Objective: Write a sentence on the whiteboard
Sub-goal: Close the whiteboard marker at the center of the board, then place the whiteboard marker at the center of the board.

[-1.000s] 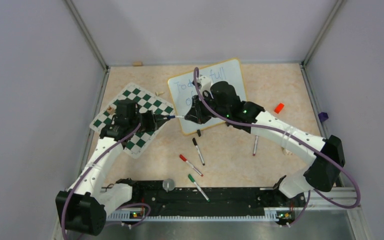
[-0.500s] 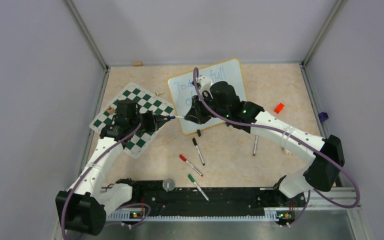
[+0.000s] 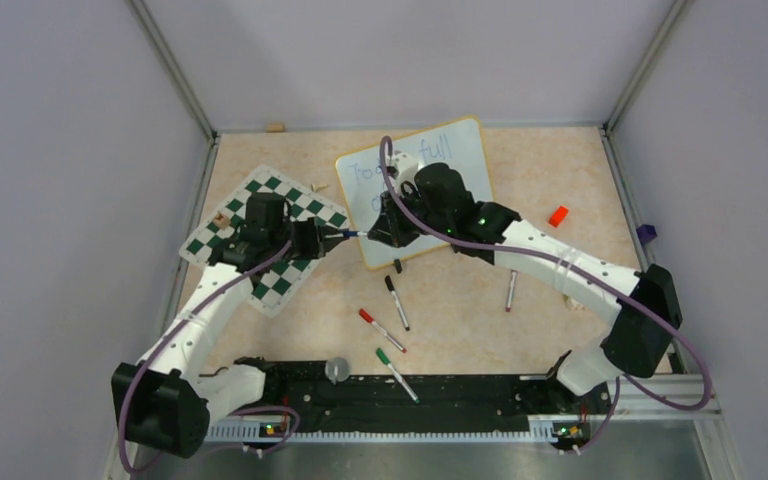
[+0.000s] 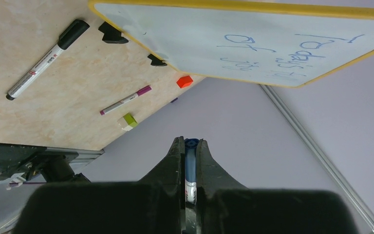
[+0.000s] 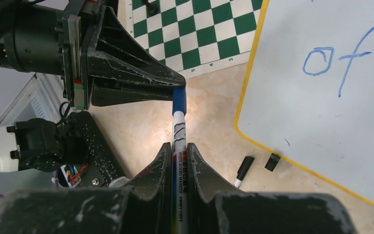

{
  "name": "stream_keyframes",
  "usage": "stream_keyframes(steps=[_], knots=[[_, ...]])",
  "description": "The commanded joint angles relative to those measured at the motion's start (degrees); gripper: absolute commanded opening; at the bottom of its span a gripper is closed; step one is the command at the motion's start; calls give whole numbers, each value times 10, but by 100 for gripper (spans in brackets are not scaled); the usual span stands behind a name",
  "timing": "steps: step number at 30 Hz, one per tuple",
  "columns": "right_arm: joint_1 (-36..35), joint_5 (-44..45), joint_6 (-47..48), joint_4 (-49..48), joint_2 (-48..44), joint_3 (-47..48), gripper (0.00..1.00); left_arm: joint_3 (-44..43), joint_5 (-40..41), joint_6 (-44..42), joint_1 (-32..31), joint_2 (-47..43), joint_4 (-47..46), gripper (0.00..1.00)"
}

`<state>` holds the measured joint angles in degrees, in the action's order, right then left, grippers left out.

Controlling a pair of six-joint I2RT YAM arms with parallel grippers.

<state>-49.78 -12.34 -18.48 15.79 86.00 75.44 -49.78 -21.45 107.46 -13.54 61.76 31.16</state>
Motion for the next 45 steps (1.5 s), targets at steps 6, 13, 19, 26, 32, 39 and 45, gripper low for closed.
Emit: stream_keyframes(steps=[6, 13, 19, 26, 32, 39, 45], knots=[[-9, 38, 3, 41, 59, 81, 0, -80, 13, 25, -90, 44, -52, 0], [-9, 55, 0, 52, 93, 108, 0, -107, 16, 61, -143, 70, -95, 0], [-9, 51, -11, 52, 101, 97, 0, -130, 14, 86, -177, 76, -117, 0], [-9, 54, -22, 63, 93, 77, 0, -111, 16, 92, -193, 68, -133, 0], [31, 27, -73, 57, 37, 12, 0, -11, 55, 71, -179, 20, -144, 33], [138, -85, -170, -7, -93, -191, 0, 10, 64, -98, -76, -36, 14, 94], [181, -133, -226, -49, -161, -331, 0, 26, 114, -255, -26, -73, 45, 99]])
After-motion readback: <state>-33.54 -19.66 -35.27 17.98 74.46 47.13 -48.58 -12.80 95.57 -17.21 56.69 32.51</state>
